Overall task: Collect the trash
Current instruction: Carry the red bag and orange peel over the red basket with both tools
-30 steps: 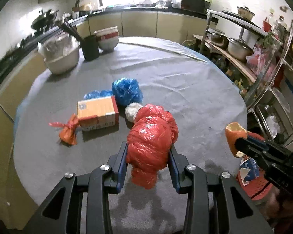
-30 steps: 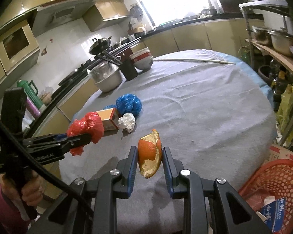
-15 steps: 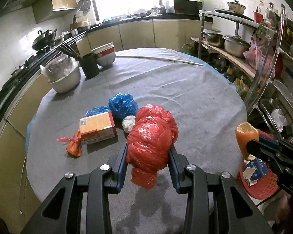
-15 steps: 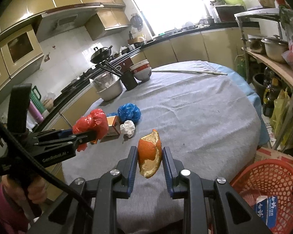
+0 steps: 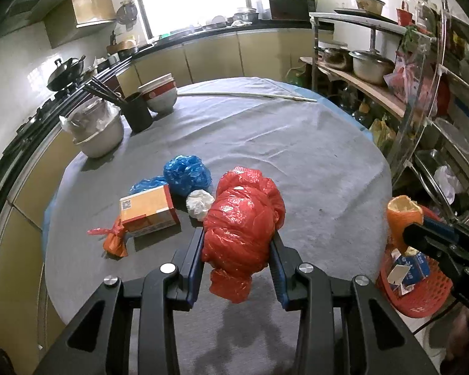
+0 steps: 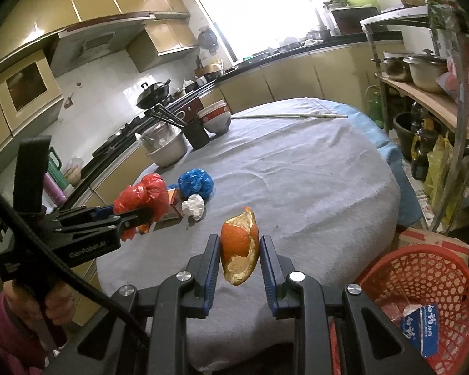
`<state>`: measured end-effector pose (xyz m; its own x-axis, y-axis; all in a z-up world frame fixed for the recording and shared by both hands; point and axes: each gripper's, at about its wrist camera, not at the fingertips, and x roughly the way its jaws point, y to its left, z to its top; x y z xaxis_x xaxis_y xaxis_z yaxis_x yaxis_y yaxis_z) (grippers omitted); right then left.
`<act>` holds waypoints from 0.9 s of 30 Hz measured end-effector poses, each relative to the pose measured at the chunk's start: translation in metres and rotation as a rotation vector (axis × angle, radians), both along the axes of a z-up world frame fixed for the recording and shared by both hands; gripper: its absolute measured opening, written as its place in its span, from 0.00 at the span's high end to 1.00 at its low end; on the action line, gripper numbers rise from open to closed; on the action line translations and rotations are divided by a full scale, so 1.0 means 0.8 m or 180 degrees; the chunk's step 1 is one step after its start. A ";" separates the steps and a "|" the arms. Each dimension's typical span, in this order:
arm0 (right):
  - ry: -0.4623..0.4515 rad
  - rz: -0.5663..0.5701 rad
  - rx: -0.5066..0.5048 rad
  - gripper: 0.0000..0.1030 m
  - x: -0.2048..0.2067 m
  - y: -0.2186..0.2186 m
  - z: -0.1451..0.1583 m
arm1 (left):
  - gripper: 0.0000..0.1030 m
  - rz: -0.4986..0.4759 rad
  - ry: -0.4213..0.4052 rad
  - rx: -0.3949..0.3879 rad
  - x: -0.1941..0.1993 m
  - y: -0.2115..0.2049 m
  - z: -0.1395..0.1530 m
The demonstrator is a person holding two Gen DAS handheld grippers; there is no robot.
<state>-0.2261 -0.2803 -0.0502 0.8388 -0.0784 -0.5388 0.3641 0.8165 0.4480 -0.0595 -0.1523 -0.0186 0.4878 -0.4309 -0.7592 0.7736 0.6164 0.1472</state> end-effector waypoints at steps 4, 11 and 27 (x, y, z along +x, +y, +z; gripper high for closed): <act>-0.0004 -0.0033 0.0023 0.73 -0.007 -0.006 -0.002 | 0.61 -0.0041 -0.0012 0.0027 -0.004 -0.007 -0.001; -0.0010 -0.0082 0.0054 0.73 -0.019 -0.012 -0.003 | 0.61 -0.0136 -0.0022 0.0075 -0.016 -0.021 -0.003; -0.0009 -0.0253 0.0062 0.73 -0.050 -0.026 -0.005 | 0.61 -0.0331 -0.0065 0.0138 -0.043 -0.050 -0.003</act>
